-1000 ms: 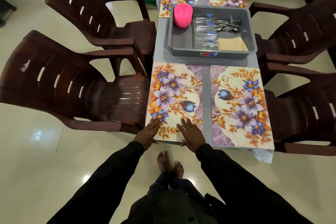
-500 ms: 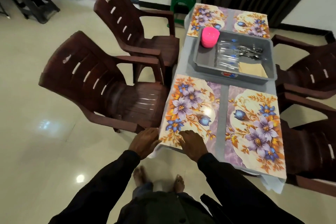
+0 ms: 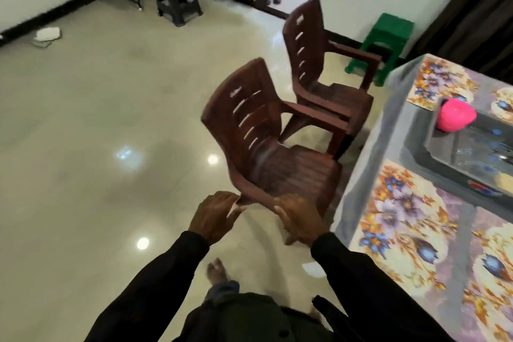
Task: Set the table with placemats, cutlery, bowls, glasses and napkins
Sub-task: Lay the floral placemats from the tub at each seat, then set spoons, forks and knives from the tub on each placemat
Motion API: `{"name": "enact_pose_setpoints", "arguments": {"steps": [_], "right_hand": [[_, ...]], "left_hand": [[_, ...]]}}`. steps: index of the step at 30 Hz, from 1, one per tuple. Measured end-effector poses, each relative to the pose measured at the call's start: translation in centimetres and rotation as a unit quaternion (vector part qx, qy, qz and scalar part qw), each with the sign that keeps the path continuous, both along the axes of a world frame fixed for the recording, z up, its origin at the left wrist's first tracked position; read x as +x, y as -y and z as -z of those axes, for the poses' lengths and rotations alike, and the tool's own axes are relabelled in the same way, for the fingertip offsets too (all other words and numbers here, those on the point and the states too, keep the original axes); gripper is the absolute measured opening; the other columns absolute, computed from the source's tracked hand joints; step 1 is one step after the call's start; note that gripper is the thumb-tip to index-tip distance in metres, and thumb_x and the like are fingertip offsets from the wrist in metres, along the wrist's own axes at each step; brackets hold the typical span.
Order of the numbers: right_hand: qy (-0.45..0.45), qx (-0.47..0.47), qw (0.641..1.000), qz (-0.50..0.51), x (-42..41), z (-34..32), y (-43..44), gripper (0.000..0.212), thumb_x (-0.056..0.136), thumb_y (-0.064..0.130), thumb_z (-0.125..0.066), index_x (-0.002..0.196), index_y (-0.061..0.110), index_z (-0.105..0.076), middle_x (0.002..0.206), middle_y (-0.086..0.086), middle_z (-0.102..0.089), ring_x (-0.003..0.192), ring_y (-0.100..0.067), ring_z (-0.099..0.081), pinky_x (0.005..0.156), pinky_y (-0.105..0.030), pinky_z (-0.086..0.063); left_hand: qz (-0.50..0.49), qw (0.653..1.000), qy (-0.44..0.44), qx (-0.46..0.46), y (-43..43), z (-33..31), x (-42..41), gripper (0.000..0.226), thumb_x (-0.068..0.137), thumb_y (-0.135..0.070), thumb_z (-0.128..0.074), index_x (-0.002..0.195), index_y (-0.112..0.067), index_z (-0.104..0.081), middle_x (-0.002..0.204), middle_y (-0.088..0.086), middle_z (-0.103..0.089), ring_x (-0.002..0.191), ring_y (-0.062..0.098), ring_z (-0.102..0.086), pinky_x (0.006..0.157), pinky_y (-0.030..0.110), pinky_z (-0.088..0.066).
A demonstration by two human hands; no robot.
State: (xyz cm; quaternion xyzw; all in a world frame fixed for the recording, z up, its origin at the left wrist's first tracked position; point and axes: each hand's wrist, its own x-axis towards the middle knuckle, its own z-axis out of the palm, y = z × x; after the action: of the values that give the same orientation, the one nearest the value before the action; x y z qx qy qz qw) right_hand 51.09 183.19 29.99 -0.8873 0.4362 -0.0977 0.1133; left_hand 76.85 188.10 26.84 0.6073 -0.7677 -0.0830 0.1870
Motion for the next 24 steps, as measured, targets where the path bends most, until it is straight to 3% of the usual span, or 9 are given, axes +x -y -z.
{"name": "enact_pose_setpoints", "arguments": {"steps": [3, 6, 10, 15, 24], "right_hand": [[0.015, 0.002, 1.0, -0.001, 6.3, -0.5, 1.8, 0.024, 0.087, 0.024, -0.059, 0.097, 0.012, -0.077, 0.094, -0.005, -0.076, 0.081, -0.026, -0.072, 0.073, -0.033, -0.06], [0.011, 0.047, 0.999, -0.006, 12.3, -1.1, 4.4, 0.022, 0.093, 0.021, -0.063, 0.111, 0.01, -0.071, 0.107, -0.01, -0.073, 0.095, -0.03, -0.069, 0.085, -0.043, -0.058], [-0.002, 0.051, 0.999, -0.005, 18.8, -2.3, 8.1, 0.039, 0.087, 0.031, -0.076, 0.12, 0.012, -0.068, 0.114, -0.006, -0.072, 0.103, -0.025, -0.067, 0.091, -0.035, -0.055], [0.042, 0.032, 0.998, -0.017, 26.4, -3.9, 13.7, 0.032, 0.099, 0.025, -0.062, 0.128, 0.012, -0.066, 0.121, -0.007, -0.071, 0.11, -0.024, -0.066, 0.094, -0.043, -0.055], [0.017, -0.002, 0.999, -0.031, 38.7, -3.7, 27.2, 0.031, 0.099, 0.027, -0.061, 0.127, 0.013, -0.066, 0.119, -0.008, -0.072, 0.107, -0.026, -0.067, 0.09, -0.041, -0.053]], "left_hand": [[-0.03, 0.999, 0.014, -0.009, 0.8, -0.9, 6.5, 0.038, 0.099, -0.048, -0.058, 0.11, -0.015, -0.074, 0.107, 0.003, -0.075, 0.095, 0.027, -0.07, 0.072, 0.036, -0.057], [-0.052, 0.998, 0.018, -0.015, 2.1, -2.9, 12.3, 0.047, 0.1, -0.051, -0.048, 0.109, -0.013, -0.075, 0.105, 0.005, -0.076, 0.092, 0.026, -0.072, 0.073, 0.037, -0.059], [-0.091, 0.995, 0.018, -0.025, 4.1, -4.7, 18.4, 0.051, 0.099, -0.053, -0.045, 0.112, -0.013, -0.075, 0.107, 0.003, -0.076, 0.095, 0.026, -0.071, 0.073, 0.037, -0.057], [-0.125, 0.991, 0.025, -0.039, 8.5, -5.5, 25.0, 0.049, 0.099, -0.052, -0.047, 0.109, -0.015, -0.076, 0.104, 0.001, -0.076, 0.089, 0.025, -0.071, 0.07, 0.035, -0.056], [-0.111, 0.992, 0.045, -0.04, 23.2, -5.8, 36.9, 0.049, 0.1, -0.053, -0.047, 0.11, -0.014, -0.075, 0.106, 0.003, -0.075, 0.091, 0.025, -0.071, 0.072, 0.038, -0.058]]}}
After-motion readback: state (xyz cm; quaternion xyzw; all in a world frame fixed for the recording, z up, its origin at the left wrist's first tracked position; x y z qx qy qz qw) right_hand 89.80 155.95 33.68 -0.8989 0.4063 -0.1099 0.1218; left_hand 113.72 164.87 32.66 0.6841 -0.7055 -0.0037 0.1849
